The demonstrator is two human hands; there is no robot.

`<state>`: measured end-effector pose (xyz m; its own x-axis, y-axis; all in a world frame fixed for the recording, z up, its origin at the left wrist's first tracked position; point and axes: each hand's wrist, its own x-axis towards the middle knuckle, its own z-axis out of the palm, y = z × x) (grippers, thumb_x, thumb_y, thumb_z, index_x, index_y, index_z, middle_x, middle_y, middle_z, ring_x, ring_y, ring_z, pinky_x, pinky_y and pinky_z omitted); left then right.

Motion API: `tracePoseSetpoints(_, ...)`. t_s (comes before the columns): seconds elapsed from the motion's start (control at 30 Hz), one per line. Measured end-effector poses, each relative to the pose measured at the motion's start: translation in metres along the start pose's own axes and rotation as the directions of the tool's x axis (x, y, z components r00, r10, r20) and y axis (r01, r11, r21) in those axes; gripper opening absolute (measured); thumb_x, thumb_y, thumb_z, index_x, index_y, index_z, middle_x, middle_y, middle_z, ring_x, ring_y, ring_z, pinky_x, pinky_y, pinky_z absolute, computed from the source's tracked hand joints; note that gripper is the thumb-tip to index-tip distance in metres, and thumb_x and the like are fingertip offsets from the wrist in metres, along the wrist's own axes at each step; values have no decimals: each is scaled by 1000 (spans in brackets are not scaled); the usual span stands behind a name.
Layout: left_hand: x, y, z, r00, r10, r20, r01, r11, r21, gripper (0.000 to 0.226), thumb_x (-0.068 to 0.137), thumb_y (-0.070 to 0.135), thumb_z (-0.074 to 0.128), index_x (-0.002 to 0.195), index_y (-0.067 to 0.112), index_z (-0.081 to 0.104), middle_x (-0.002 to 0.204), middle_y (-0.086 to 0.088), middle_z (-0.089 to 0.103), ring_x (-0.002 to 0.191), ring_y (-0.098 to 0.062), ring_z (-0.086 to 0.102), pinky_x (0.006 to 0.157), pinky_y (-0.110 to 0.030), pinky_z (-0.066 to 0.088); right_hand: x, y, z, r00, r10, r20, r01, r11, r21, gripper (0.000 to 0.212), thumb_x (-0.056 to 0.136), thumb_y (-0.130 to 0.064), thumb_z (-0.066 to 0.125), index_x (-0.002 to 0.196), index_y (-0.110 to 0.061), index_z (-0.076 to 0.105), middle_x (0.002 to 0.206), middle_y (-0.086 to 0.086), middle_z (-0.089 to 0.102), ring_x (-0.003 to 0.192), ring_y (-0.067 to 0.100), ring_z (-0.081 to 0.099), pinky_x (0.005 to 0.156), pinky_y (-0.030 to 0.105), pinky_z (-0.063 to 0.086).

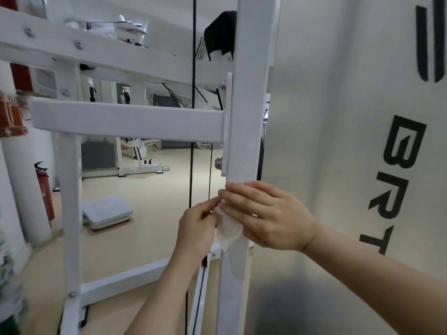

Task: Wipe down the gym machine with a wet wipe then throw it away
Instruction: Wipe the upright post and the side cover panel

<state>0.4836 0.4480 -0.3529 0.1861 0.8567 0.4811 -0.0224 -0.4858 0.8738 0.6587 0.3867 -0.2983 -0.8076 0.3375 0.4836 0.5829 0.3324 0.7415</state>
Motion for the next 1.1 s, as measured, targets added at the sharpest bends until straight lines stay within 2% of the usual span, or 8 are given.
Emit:
tracePoseSetpoints(0.1, -16, 9, -2, 981, -13, 193, 75, 945, -319, 30, 102, 23, 42, 121, 23, 66, 121, 7, 68, 117, -7, 60, 98, -29, 47, -2, 0, 0, 999, 33, -32, -32, 999, 39, 39, 88, -12, 53, 124, 0, 64, 142, 15, 51, 138, 30, 42, 107, 43, 41)
tracePoseSetpoints(0.23, -10, -8, 22, 952, 89, 293, -49, 989, -141, 77, 88, 69, 41, 153, 34, 20, 156, 16, 29, 143, 1, 23, 120, -37, 20, -2, -1, -1, 976, 146, -163, -134, 987, 84, 31, 84, -7, 51, 106, 2, 71, 133, 19, 58, 130, 34, 50, 100, 45, 45)
tracePoseSetpoints(0.33, 8, 2, 30, 953, 158, 258, -103, 971, -216, 70, 89, 64, 49, 149, 33, 30, 150, 7, 41, 141, -11, 34, 116, -43, 27, 0, -3, 0, 924, 280, -259, -272, 960, 65, 33, 89, -13, 45, 105, -3, 73, 129, 15, 62, 126, 32, 54, 96, 45, 44)
tracePoseSetpoints(0.47, 9, 6, 38, 969, 152, 194, -85, 945, -315, 55, 93, 50, 52, 142, 29, 39, 130, 13, 60, 122, -3, 55, 102, -23, 43, 2, -5, 1, 889, 336, -310, -337, 940, 51, 35, 94, -16, 43, 106, -3, 73, 127, 15, 63, 124, 32, 57, 93, 46, 46)
tracePoseSetpoints(0.67, -63, -72, 29, 964, -116, 240, 91, 990, 111, 95, 68, 92, 35, 147, 40, 26, 144, 14, 46, 133, -5, 43, 108, -22, 35, 2, -7, 3, 903, 328, -277, -338, 941, 11, 36, 92, -16, 44, 110, -3, 71, 127, 16, 63, 124, 34, 56, 93, 46, 44)
tracePoseSetpoints(0.77, -48, -32, 35, 988, 84, 131, -100, 987, 124, 57, 89, 69, 40, 140, 44, 31, 134, 14, 53, 120, -4, 53, 94, -13, 41, 3, -7, -1, 892, 363, -268, -364, 930, 47, 38, 94, -17, 40, 112, -2, 70, 126, 16, 63, 123, 34, 56, 94, 46, 44)
tracePoseSetpoints(0.93, -13, 22, 55, 950, 297, -97, -284, 950, 130, 56, 100, 44, 36, 150, 26, 21, 147, 4, 45, 125, -7, 51, 93, -14, 42, 7, -12, -7, 798, 523, -299, -423, 840, 339, 39, 97, -13, 36, 112, 6, 66, 124, 20, 62, 122, 36, 55, 94, 50, 46)
tracePoseSetpoints(1.1, -77, -73, 53, 997, -65, 49, 61, 996, 69, 70, 89, 64, 44, 149, 38, 19, 142, 13, 46, 125, -4, 49, 87, -1, 35, -30, -27, -6, 703, 654, -279, -550, 749, 370, 39, 86, 2, 46, 122, 5, 60, 136, 20, 53, 134, 35, 43, 110, 46, 37)
